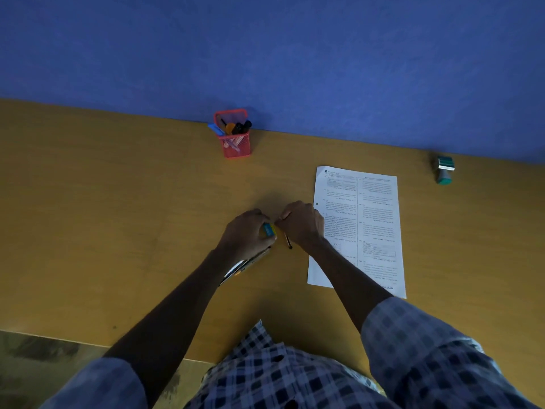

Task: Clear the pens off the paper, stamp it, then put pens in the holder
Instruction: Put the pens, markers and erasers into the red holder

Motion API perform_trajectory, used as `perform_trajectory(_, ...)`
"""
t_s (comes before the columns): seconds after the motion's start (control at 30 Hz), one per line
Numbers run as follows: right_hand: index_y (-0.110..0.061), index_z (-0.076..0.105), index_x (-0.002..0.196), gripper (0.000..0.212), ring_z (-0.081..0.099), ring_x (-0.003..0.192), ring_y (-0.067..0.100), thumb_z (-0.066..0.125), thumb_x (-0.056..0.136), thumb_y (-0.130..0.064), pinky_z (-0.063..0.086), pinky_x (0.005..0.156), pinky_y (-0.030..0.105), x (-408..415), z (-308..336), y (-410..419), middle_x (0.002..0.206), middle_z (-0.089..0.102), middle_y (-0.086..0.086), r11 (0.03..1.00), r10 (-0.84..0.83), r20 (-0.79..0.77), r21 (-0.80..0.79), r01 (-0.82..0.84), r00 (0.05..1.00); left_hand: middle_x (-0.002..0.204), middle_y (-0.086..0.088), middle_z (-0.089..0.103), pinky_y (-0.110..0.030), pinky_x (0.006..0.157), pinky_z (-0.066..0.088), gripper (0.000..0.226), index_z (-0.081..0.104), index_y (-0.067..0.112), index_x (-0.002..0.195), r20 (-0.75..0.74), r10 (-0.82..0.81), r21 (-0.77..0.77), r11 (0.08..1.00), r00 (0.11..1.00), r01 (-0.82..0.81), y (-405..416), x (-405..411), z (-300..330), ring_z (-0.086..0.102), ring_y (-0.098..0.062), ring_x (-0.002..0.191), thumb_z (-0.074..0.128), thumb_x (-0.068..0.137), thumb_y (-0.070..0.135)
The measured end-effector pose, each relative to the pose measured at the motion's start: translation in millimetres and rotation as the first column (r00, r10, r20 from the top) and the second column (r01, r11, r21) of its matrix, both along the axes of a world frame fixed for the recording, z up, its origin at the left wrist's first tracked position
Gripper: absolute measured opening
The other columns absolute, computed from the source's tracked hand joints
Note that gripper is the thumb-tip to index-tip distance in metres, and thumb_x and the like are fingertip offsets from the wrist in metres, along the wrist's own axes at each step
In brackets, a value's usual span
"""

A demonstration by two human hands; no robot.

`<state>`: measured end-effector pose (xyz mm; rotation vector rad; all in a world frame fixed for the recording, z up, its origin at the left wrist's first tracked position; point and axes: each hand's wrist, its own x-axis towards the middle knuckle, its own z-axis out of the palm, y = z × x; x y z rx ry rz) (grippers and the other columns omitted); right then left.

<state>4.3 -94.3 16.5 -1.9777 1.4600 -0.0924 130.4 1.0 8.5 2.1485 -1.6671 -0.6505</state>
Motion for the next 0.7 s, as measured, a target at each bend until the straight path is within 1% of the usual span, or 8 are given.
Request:
perform_trajectory(0.13, -0.028, 0.071, 0.077, 0.015, 0.067, 0.08, 0.02, 0.072, 0.069, -0.04, 0.049, 0.066, 0.028, 10.1, 18.0, -15.0, 0.086, 0.074, -0.004, 0.998, -0.059, 0.109, -0.03, 0.063, 0.992, 0.108, 0.0, 0.066, -0.024, 0.078, 0.047, 0.044, 0.067, 0.013, 0.116, -0.082, 0.11, -0.062, 0.991, 0.991, -0.115, -10.4, 21.8, 12.6, 0.063, -0.014, 0.095, 0.074, 0.079, 0.035)
perform_trajectory(0.2, -0.026, 0.073, 0.08, 0.016, 0.068, 0.08, 0.019, 0.073, 0.069, -0.037, 0.055, 0.07, 0.03, 18.5, 31.6, -25.6, 0.086, 0.074, -0.005, 0.996, -0.073, 0.195, -0.037, 0.082, 0.978, 0.101, -0.004, 0.066, -0.024, 0.076, 0.045, 0.043, 0.068, 0.009, 0.113, -0.121, 0.16, -0.126, 0.976, 0.98, -0.175, -17.5, 36.3, 24.3, 0.064, -0.017, 0.089, 0.076, 0.076, 0.03)
perform_trajectory(0.27, -0.024, 0.075, 0.087, 0.017, 0.069, 0.08, 0.016, 0.072, 0.072, -0.032, 0.057, 0.073, 0.032, 27.8, 46.1, -35.9, 0.086, 0.075, -0.004, 0.995, -0.06, 0.299, -0.058, 0.081, 0.952, 0.094, -0.009, 0.067, -0.028, 0.075, 0.048, 0.041, 0.071, 0.006, 0.106, -0.138, 0.188, -0.221, 0.951, 0.972, -0.215, -25.8, 50.8, 38.6, 0.064, -0.022, 0.083, 0.074, 0.072, 0.03)
perform_trajectory(0.33, -0.021, 0.076, 0.09, 0.018, 0.07, 0.079, 0.014, 0.071, 0.073, -0.027, 0.058, 0.076, 0.032, 37.0, 60.6, -45.3, 0.085, 0.076, -0.003, 0.991, -0.045, 0.394, -0.095, 0.089, 0.918, 0.091, -0.01, 0.067, -0.034, 0.075, 0.052, 0.037, 0.071, 0.006, 0.1, -0.115, 0.203, -0.31, 0.923, 0.972, -0.229, -35.6, 65.2, 54.3, 0.062, -0.023, 0.079, 0.072, 0.071, 0.03)
perform_trajectory(0.4, -0.022, 0.075, 0.085, 0.014, 0.07, 0.078, 0.012, 0.069, 0.073, -0.025, 0.058, 0.078, 0.034, 46.7, 73.5, -54.4, 0.08, 0.076, -0.005, 0.986, -0.05, 0.468, -0.115, 0.117, 0.882, 0.092, -0.009, 0.067, -0.037, 0.075, 0.053, 0.035, 0.071, 0.008, 0.101, -0.055, 0.215, -0.382, 0.898, 0.975, -0.219, -47.3, 80.7, 69.0, 0.062, -0.023, 0.08, 0.074, 0.073, 0.029)
perform_trajectory(0.47, -0.024, 0.073, 0.08, 0.009, 0.071, 0.077, 0.011, 0.069, 0.072, -0.024, 0.058, 0.078, 0.037, 56.3, 84.6, -63.2, 0.078, 0.076, -0.005, 0.983, -0.066, 0.537, -0.111, 0.148, 0.841, 0.092, -0.01, 0.067, -0.034, 0.074, 0.051, 0.034, 0.07, 0.012, 0.101, -0.011, 0.221, -0.449, 0.87, 0.975, -0.202, -59.8, 96.6, 82.9, 0.062, -0.023, 0.082, 0.075, 0.073, 0.028)
perform_trajectory(0.53, -0.023, 0.073, 0.08, 0.009, 0.072, 0.078, 0.011, 0.069, 0.072, -0.021, 0.059, 0.078, 0.04, 64.8, 94.5, -71.7, 0.08, 0.076, -0.005, 0.981, -0.064, 0.594, -0.108, 0.159, 0.802, 0.093, -0.009, 0.069, -0.024, 0.07, 0.045, 0.034, 0.068, 0.017, 0.103, -0.026, 0.241, -0.494, 0.841, 0.97, -0.222, -72.7, 112.1, 95.3, 0.063, -0.019, 0.083, 0.077, 0.072, 0.028)
perform_trajectory(0.7, -0.018, 0.071, 0.082, 0.007, 0.071, 0.08, 0.009, 0.07, 0.075, -0.018, 0.059, 0.078, 0.042, 86.4, 114.4, -89.2, 0.081, 0.074, -0.006, 0.974, -0.042, 0.674, -0.136, 0.179, 0.738, 0.087, 0.002, 0.064, -0.022, 0.071, 0.049, 0.038, 0.064, 0.006, 0.1, -0.13, 0.271, -0.494, 0.816, 0.954, -0.299, -103.6, 144.9, 116.9, 0.063, -0.01, 0.081, 0.079, 0.069, 0.022)
